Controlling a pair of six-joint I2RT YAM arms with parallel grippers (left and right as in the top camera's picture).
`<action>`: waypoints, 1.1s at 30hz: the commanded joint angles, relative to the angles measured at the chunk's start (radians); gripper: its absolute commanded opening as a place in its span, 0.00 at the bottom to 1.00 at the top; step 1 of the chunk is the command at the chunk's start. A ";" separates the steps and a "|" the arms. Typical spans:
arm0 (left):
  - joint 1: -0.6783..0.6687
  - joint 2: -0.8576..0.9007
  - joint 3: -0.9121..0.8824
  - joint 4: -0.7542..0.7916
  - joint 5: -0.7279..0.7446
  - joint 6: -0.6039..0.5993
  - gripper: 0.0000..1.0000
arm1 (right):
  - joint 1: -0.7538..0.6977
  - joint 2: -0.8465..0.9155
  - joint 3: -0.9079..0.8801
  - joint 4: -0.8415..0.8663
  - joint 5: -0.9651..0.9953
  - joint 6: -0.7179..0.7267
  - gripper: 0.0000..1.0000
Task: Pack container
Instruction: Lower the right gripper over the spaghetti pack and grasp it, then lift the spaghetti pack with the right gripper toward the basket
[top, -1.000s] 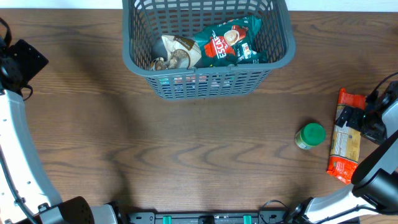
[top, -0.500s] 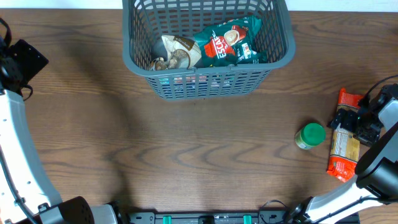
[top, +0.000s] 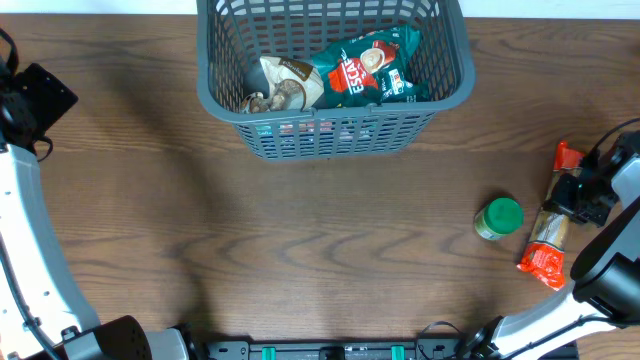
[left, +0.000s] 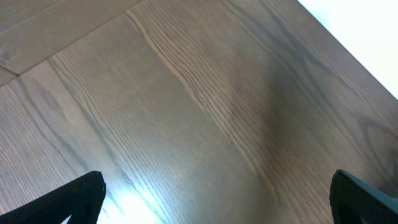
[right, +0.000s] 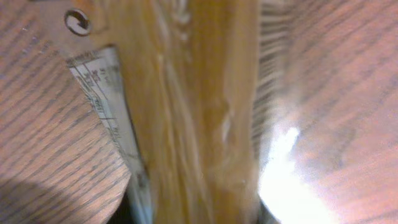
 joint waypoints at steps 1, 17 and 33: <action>0.004 -0.001 -0.003 -0.003 -0.012 -0.006 0.99 | 0.009 0.079 -0.048 -0.009 0.010 0.013 0.01; 0.004 -0.001 -0.003 -0.003 -0.012 -0.006 0.99 | 0.009 0.052 0.101 -0.148 0.033 0.070 0.02; 0.004 -0.001 -0.003 -0.003 -0.012 -0.006 0.99 | 0.011 -0.058 0.449 -0.360 -0.046 0.065 0.02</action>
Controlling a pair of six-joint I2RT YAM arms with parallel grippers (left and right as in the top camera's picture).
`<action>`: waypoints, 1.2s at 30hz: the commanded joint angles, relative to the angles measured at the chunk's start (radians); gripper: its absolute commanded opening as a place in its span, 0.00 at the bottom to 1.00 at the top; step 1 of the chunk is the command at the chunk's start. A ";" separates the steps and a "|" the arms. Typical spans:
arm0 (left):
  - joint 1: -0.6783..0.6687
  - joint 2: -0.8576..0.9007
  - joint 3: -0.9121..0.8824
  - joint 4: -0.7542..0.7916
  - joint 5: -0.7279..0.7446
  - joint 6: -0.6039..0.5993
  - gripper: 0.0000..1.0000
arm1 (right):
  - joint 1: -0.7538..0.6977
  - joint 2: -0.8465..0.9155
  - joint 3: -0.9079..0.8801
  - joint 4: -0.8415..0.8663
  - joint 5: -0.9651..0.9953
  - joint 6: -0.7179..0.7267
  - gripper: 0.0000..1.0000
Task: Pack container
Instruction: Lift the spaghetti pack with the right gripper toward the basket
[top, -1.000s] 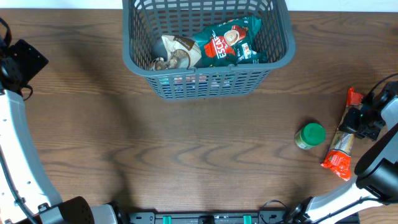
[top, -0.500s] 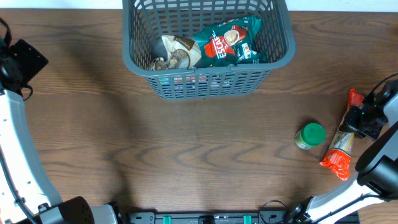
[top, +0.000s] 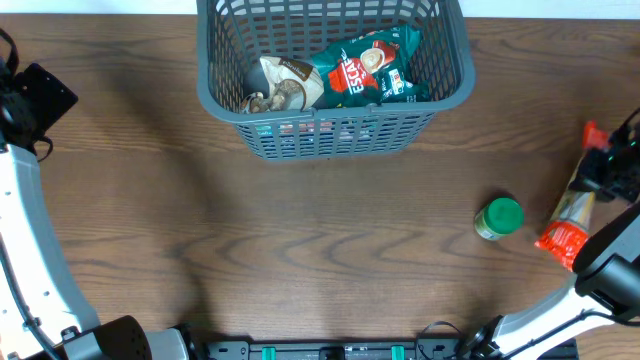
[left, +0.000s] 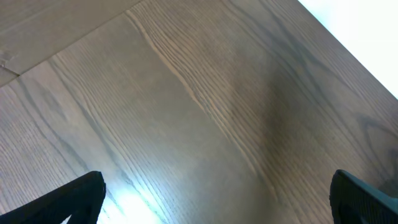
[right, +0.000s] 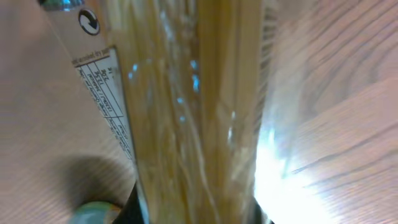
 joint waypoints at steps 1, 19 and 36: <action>0.004 -0.001 -0.003 -0.003 -0.012 -0.006 0.99 | 0.014 -0.098 0.093 -0.018 -0.068 0.005 0.01; 0.004 -0.001 -0.003 -0.003 -0.012 -0.006 0.99 | 0.404 -0.176 0.722 -0.127 -0.084 -0.029 0.02; 0.004 -0.001 -0.003 -0.003 -0.012 -0.006 0.98 | 0.813 -0.168 0.874 0.005 -0.084 -0.185 0.01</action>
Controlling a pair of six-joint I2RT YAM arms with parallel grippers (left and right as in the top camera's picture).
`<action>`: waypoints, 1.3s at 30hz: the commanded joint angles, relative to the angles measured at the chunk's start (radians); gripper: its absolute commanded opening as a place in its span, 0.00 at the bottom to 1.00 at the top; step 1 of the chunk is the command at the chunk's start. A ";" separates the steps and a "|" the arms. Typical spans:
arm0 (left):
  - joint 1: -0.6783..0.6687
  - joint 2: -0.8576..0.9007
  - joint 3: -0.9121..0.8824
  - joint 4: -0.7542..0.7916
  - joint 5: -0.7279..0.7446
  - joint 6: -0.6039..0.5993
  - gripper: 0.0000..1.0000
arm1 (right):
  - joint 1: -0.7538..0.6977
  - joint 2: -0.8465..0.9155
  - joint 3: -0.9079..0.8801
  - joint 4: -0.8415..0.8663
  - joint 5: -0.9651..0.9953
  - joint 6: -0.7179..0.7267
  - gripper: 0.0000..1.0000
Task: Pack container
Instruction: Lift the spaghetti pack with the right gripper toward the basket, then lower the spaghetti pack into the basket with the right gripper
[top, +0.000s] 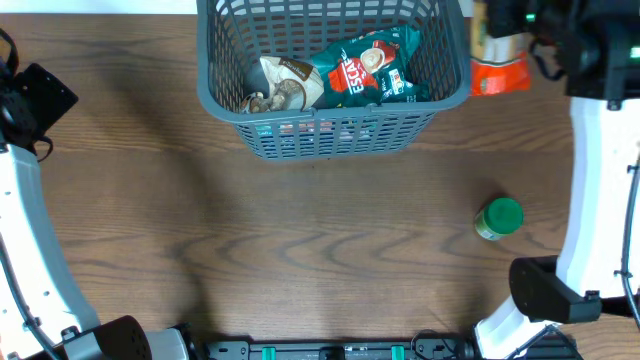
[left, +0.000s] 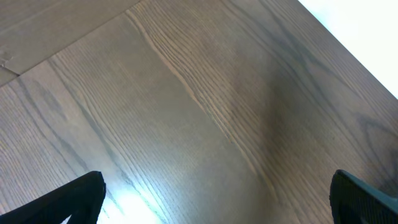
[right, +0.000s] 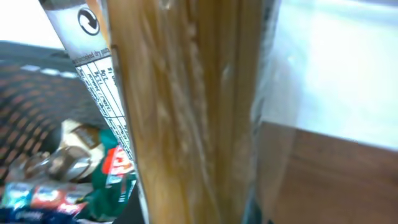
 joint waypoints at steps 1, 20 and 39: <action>0.004 -0.001 -0.003 -0.003 -0.012 -0.006 0.99 | 0.067 -0.030 0.037 0.044 -0.005 -0.107 0.02; 0.004 -0.001 -0.003 -0.003 -0.012 -0.006 0.99 | 0.244 -0.006 0.037 0.070 -0.092 -0.462 0.01; 0.004 -0.001 -0.003 -0.003 -0.012 -0.006 0.99 | 0.296 0.192 0.031 -0.138 -0.100 -0.591 0.02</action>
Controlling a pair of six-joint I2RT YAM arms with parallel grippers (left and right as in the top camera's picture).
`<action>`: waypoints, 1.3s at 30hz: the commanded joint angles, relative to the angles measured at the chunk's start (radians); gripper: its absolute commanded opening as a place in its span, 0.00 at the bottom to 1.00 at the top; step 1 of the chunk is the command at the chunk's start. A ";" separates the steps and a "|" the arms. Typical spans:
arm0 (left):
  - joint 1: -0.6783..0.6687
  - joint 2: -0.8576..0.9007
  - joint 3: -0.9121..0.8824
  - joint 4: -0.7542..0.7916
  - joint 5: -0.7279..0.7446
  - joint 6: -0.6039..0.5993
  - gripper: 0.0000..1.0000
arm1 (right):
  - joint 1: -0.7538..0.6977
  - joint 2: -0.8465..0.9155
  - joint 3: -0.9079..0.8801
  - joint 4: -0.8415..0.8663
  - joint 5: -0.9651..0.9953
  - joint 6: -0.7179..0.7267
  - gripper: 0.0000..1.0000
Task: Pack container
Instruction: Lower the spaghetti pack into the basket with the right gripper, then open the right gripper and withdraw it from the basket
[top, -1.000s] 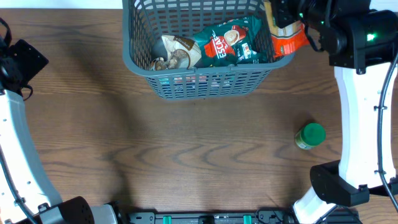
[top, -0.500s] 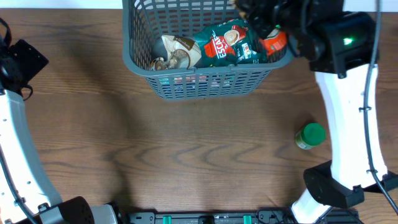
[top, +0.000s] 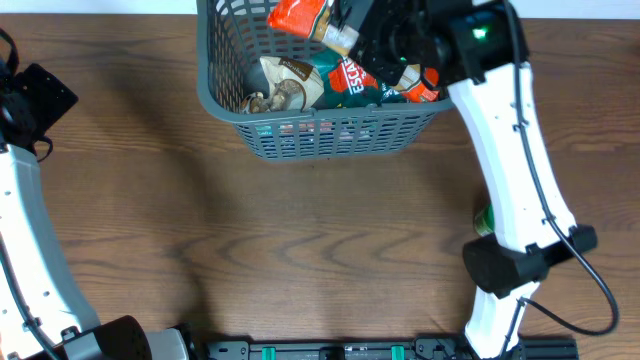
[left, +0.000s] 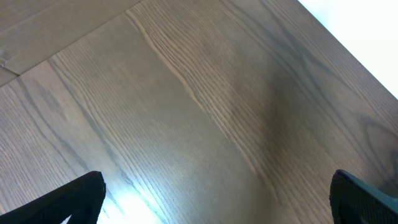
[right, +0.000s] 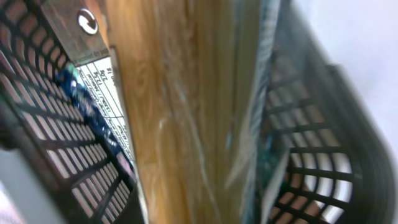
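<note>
The grey mesh basket (top: 230, 100) stands at the table's far middle, holding a red-and-green snack bag (top: 355, 78) and a brown-and-white pouch (top: 285, 85). My right gripper (top: 375, 35) is over the basket, shut on a long spaghetti packet (top: 305, 15) whose red-orange end points toward the basket's back left. In the right wrist view the packet (right: 186, 112) fills the frame with basket mesh (right: 56, 124) on both sides. My left gripper (left: 217, 199) is open over bare wood at the far left.
A green-lidded jar (top: 481, 219) stands on the table at the right, mostly hidden behind my right arm (top: 510, 150). The left arm (top: 25, 220) runs along the table's left edge. The basket's walls rise around the packet.
My right gripper has moved left with the spaghetti packet, from just outside the basket's right rim to over the basket's inside. The left arm has not moved.
My right gripper was shut on the spaghetti packet lying at the table's right edge beside the green jar. Then the packet was lifted off the wood, then held beside the basket's right rim, and now over the basket's contents. The left arm stayed still.
</note>
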 joint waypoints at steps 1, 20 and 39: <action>0.004 -0.001 -0.003 -0.003 -0.012 -0.006 0.99 | 0.006 0.002 0.030 -0.023 -0.031 -0.015 0.01; 0.004 -0.001 -0.003 -0.003 -0.012 -0.006 0.99 | 0.010 0.115 0.002 -0.084 -0.199 -0.021 0.01; 0.004 -0.001 -0.003 -0.003 -0.012 -0.006 0.99 | 0.038 0.115 -0.001 -0.081 -0.198 0.006 0.99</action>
